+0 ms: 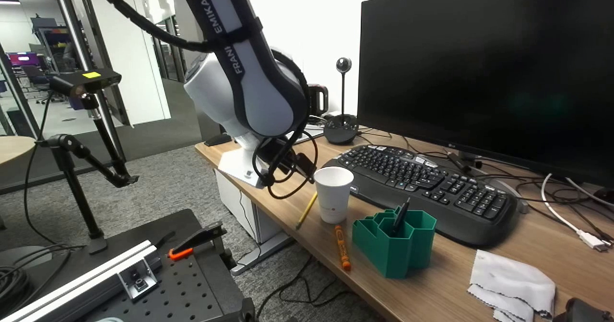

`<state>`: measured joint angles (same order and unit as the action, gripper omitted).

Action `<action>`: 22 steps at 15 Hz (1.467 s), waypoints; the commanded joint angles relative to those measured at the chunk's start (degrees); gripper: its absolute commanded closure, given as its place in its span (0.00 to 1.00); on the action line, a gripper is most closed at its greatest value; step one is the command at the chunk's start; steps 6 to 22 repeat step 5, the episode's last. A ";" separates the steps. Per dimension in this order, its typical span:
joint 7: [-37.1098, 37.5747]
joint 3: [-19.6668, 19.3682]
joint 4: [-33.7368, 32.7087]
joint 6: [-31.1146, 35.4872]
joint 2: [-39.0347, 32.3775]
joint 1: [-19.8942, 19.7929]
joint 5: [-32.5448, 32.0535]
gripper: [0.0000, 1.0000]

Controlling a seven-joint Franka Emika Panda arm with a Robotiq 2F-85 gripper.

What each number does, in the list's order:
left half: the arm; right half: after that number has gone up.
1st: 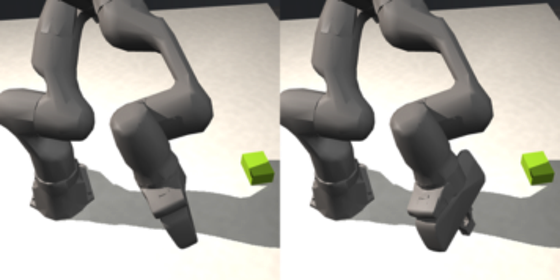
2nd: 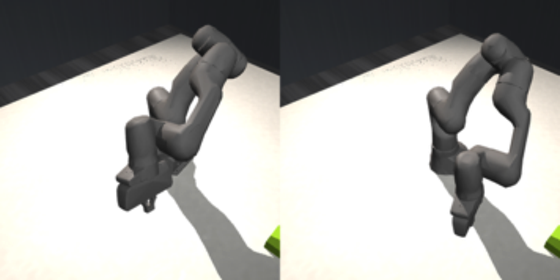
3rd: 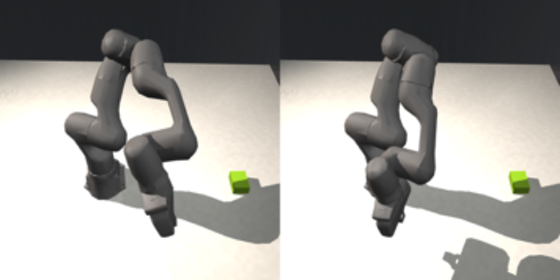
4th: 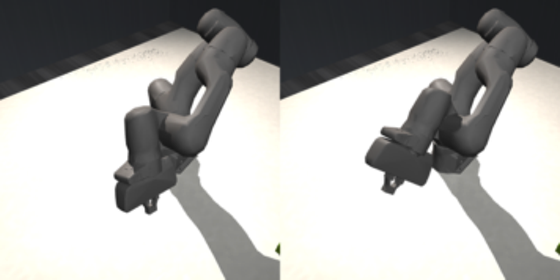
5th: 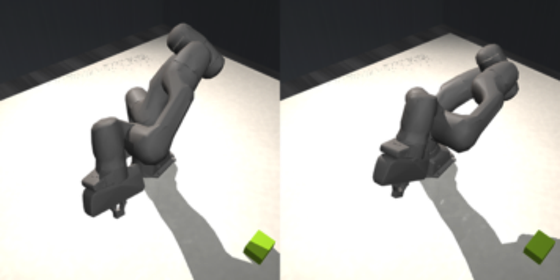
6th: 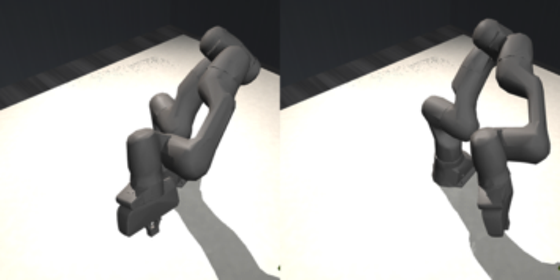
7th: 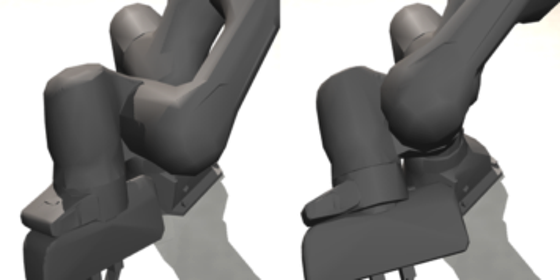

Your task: Take the pencil out of the white cup

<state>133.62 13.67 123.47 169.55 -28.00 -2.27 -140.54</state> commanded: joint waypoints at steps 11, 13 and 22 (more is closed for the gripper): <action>-4.42 -5.60 2.90 3.76 3.16 2.06 9.40 0.00; -4.42 -5.60 2.90 3.76 3.16 2.06 9.40 0.00; -4.42 -5.60 2.90 3.76 3.16 2.06 9.40 0.00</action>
